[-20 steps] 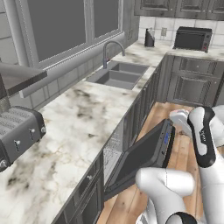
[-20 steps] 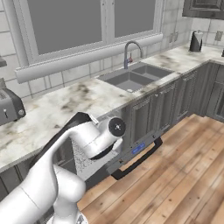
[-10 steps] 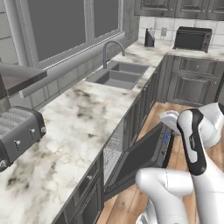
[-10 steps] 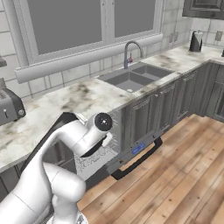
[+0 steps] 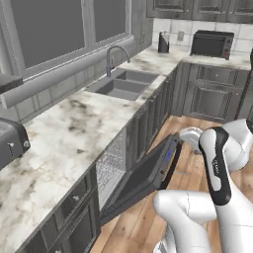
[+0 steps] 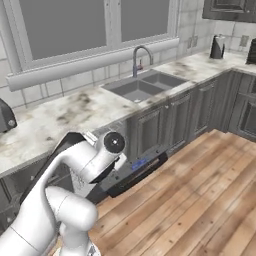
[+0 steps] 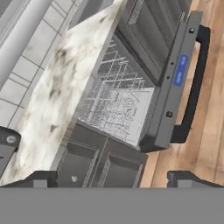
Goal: Open the dishwasher door and pull out the top rack.
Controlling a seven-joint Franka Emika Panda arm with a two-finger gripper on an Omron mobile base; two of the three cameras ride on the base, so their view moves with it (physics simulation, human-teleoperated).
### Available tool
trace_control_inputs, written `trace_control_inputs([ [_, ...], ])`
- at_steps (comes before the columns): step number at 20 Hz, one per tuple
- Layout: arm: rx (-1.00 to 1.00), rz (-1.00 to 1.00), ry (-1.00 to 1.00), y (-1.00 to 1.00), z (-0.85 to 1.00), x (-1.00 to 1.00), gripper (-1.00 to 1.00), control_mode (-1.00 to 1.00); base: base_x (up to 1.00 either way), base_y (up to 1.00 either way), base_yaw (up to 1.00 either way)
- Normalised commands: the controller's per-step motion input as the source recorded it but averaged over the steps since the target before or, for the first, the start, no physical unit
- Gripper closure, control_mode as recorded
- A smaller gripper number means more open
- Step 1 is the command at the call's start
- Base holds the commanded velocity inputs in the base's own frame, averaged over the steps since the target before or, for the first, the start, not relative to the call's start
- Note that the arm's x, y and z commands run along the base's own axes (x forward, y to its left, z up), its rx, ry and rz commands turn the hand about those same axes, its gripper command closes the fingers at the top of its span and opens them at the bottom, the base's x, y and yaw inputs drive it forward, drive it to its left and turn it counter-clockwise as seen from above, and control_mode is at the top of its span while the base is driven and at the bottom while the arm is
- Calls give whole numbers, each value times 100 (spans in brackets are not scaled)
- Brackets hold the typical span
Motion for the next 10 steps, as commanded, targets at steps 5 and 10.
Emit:
trace_control_inputs([
  [5, 0, 0, 0, 0, 0, 0, -100, 100, 12, -94, 26],
  [10, 0, 0, 0, 0, 0, 0, -100, 100, 26, -61, 53],
])
